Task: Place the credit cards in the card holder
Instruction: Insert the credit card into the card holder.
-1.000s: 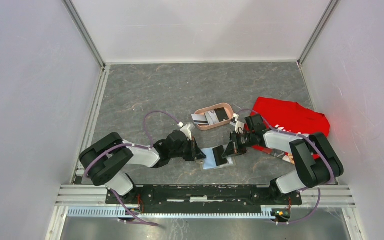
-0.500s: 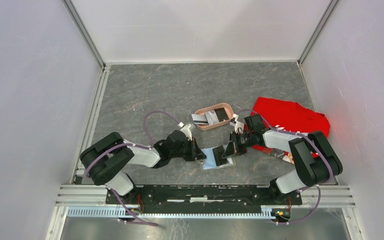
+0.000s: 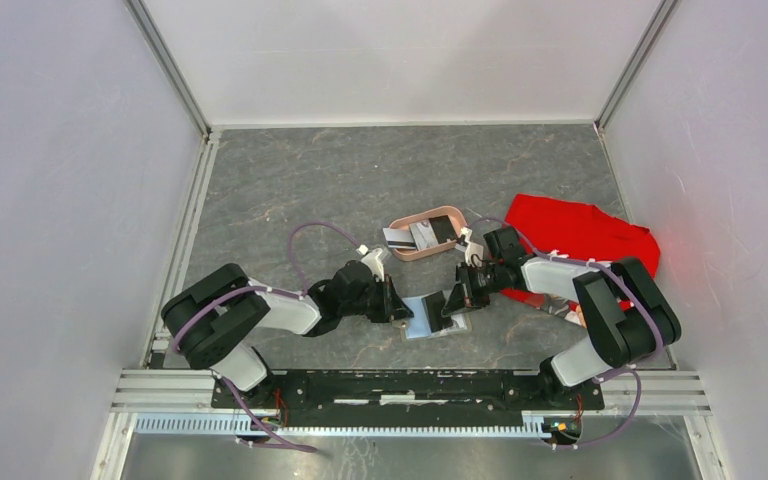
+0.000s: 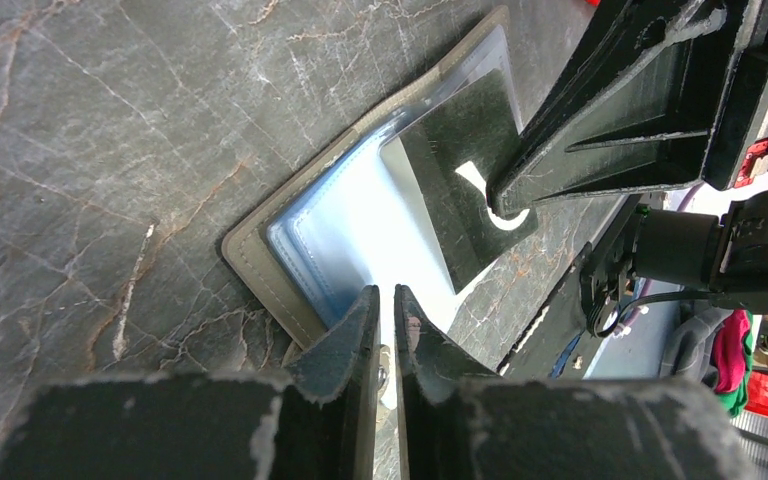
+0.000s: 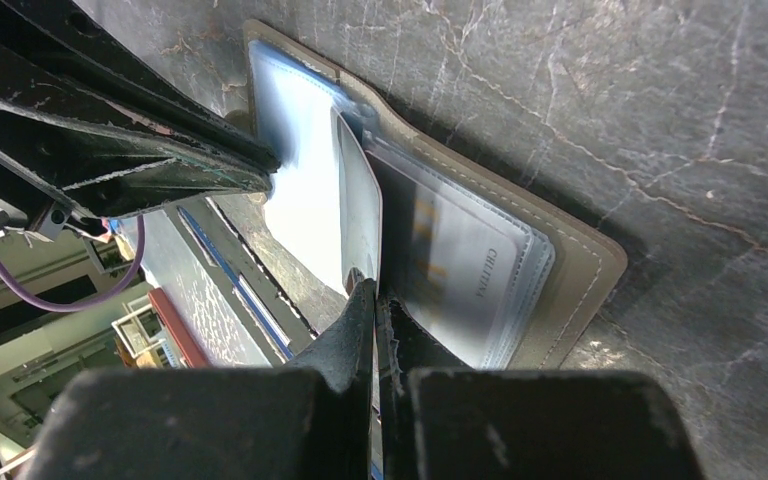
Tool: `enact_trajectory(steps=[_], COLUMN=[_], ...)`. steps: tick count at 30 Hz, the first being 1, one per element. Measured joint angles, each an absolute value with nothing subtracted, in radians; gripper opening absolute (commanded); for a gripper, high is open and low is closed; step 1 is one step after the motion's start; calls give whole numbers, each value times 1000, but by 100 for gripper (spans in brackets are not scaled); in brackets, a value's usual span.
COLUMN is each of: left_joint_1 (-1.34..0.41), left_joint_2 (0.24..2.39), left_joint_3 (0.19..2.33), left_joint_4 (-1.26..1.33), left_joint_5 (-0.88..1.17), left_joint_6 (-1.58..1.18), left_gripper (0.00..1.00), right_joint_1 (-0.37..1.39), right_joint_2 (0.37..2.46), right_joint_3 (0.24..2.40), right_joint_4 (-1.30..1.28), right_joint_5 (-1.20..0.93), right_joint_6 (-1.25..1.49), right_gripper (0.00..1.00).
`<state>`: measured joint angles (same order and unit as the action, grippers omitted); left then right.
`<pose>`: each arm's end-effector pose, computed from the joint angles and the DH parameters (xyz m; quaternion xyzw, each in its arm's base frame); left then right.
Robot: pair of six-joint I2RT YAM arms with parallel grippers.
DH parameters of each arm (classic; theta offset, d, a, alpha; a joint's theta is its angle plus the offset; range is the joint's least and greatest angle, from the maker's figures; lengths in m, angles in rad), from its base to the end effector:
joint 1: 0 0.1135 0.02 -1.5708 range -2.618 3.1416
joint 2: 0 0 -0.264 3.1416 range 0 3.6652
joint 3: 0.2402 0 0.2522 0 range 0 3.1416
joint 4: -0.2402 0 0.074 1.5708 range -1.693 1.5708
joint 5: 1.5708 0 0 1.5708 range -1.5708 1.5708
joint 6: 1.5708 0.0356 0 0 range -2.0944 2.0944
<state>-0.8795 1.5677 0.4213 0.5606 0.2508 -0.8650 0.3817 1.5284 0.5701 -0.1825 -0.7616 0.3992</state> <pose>0.1622 -0.2099 0.1190 0.0655 0.8738 -0.4301 0.2173 0.2139 0.1123 0.1206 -0.0713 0.9077 0.4112 0.0450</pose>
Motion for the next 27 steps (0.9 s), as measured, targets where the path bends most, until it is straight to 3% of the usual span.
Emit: enact_trajectory(steps=[27], left_joint_1=[-879], left_joint_2=[1578], left_joint_3=[411], left_joint_4=[593], left_joint_5=[273], left_joint_6=[-865], left_gripper=[16], right_joint_1=[424], right_joint_2=[1513], right_joint_3=[526], right_joint_4=[-64], right_joint_5=[-757], right_joint_6=[467], right_gripper=[0])
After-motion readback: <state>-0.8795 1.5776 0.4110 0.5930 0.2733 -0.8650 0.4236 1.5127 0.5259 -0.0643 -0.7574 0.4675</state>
